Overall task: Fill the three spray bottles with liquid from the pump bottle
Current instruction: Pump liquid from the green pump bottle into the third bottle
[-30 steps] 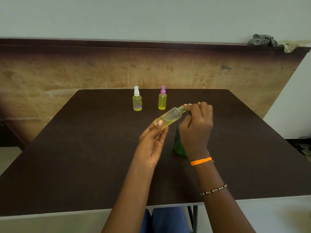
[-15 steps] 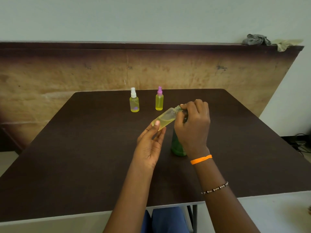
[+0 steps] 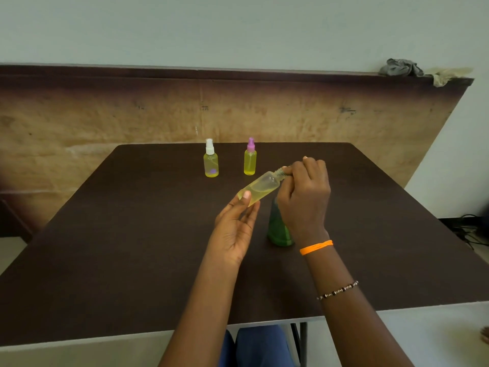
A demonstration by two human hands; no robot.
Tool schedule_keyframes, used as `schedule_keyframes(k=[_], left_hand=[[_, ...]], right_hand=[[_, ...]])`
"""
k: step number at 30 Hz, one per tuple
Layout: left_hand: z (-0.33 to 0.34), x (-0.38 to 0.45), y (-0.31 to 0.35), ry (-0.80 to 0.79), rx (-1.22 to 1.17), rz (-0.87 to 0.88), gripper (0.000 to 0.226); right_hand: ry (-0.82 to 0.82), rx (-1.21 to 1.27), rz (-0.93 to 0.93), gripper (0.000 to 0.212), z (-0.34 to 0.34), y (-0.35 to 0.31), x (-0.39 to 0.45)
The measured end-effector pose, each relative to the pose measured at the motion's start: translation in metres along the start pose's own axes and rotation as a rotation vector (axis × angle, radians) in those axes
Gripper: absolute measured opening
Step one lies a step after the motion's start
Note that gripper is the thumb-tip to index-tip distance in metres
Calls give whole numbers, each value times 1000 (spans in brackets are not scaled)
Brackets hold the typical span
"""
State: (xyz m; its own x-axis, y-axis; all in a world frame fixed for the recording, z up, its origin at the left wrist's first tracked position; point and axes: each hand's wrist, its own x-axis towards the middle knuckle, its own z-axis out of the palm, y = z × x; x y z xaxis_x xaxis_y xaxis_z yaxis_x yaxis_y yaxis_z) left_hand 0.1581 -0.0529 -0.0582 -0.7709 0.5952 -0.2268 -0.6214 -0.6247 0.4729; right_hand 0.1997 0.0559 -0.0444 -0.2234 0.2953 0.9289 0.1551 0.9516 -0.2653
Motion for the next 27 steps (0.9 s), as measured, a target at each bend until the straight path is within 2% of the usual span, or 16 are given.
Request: schedule_keyframes(k=[5, 13, 19, 27], left_hand=[[-2, 1, 1, 7, 7, 2, 11], [3, -1, 2, 7, 0, -7, 8], [1, 2, 0, 17, 9, -10, 8], [3, -1, 1, 7, 2, -21, 9]], right_hand=[[83, 27, 2, 25, 11, 9, -12], [-71, 23, 14, 23, -3, -1, 10], [11, 11, 60, 24, 5, 3, -9], [-26, 35, 11, 27, -2, 3, 4]])
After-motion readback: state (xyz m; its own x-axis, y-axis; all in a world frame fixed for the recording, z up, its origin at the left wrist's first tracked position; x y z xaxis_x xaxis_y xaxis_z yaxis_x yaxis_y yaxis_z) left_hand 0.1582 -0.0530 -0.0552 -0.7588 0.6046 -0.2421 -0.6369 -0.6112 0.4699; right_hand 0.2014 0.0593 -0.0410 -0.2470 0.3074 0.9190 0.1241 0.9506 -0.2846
